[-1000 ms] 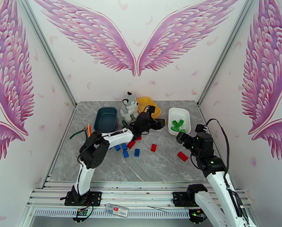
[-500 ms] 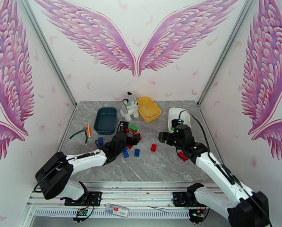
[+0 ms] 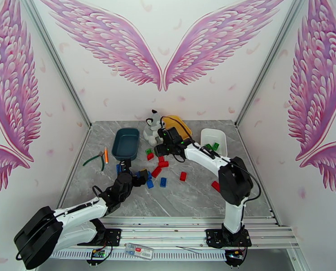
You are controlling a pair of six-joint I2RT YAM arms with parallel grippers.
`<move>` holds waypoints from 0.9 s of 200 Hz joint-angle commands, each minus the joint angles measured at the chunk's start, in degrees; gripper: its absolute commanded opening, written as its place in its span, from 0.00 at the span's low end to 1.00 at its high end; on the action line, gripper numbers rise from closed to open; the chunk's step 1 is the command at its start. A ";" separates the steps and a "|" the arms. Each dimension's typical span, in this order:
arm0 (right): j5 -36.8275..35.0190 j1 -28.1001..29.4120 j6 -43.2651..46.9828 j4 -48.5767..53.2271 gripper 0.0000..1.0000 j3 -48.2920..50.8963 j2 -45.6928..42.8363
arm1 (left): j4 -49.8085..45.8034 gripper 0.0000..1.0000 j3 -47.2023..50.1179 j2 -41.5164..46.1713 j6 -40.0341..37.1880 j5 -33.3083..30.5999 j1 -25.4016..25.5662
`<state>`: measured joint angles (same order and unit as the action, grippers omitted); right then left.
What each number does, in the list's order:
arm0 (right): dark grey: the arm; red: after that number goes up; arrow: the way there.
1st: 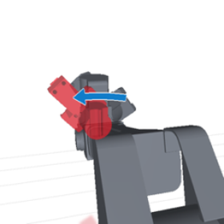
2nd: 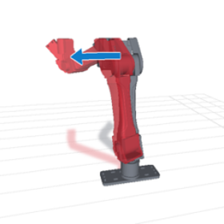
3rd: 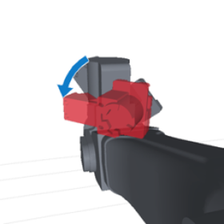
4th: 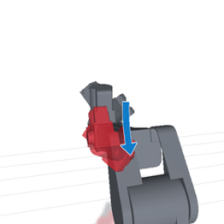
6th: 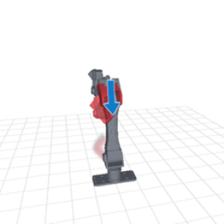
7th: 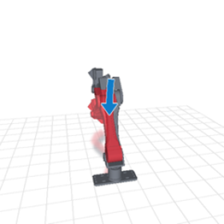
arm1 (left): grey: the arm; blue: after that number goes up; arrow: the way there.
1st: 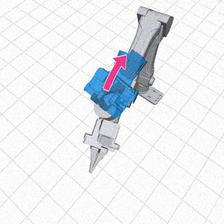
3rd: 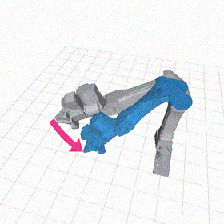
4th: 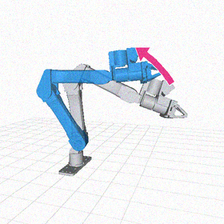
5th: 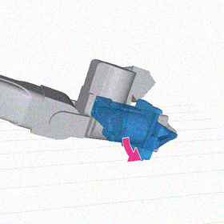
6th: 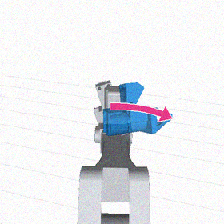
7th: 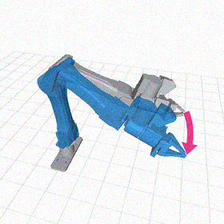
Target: Sort the legos into containers by color
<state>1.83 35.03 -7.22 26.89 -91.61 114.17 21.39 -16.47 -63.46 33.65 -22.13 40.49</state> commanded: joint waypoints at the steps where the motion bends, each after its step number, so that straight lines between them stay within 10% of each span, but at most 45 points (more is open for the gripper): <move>1: -4.10 0.64 7.35 5.59 0.72 -7.59 5.07 | 0.74 0.99 2.74 2.22 1.82 -0.26 -0.54; 180: -5.49 0.70 8.10 9.48 0.53 -24.20 25.75 | 1.55 0.99 4.43 2.39 2.48 1.86 -0.50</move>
<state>-4.10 35.33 1.50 34.65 -114.32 137.93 21.80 -11.14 -60.45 36.42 -20.97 40.23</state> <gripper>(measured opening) 0.537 0.987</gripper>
